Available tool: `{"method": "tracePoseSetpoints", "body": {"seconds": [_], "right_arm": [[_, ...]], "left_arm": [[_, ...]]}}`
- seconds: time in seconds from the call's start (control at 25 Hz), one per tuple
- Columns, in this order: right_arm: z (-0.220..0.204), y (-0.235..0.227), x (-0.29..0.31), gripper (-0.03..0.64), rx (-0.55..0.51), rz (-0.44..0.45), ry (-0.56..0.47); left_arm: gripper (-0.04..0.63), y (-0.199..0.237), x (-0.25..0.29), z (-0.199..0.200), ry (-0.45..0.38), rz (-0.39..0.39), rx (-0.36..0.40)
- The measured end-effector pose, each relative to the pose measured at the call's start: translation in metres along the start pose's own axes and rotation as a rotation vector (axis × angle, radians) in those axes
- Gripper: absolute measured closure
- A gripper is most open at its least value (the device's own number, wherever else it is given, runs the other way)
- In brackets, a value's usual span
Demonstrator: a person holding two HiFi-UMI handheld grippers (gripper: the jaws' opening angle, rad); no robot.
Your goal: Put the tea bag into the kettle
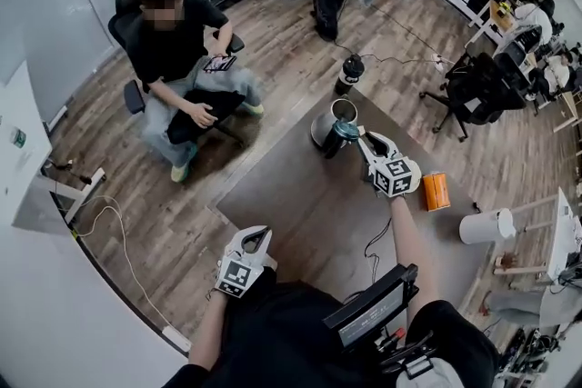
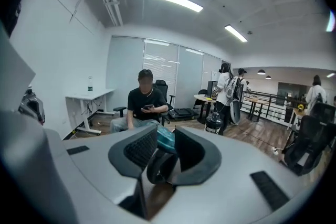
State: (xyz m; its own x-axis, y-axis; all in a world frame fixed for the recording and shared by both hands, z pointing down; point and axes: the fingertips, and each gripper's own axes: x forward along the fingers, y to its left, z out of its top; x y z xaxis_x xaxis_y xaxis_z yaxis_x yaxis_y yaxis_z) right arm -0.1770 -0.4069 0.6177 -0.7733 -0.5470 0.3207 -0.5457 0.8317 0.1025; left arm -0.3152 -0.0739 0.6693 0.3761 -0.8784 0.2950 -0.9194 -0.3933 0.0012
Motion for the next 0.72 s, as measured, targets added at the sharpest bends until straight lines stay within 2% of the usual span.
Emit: {"method": "tracePoseSetpoints", "body": {"seconds": [0.16, 0.56, 0.72], "right_arm": [[0.000, 0.030, -0.031, 0.517, 0.060, -0.011, -0.087], [0.026, 0.103, -0.102, 0.520, 0.054, -0.049, -0.287], [0.031, 0.135, -0.133, 0.556, 0.032, -0.050, -0.337]], "left_arm": [[0.592, -0.007, 0.004, 0.002, -0.005, -0.025, 0.013], [0.592, -0.023, 0.011, 0.004, 0.013, -0.110, 0.044], [0.592, -0.040, 0.018, 0.001, 0.033, -0.176, 0.062]]}}
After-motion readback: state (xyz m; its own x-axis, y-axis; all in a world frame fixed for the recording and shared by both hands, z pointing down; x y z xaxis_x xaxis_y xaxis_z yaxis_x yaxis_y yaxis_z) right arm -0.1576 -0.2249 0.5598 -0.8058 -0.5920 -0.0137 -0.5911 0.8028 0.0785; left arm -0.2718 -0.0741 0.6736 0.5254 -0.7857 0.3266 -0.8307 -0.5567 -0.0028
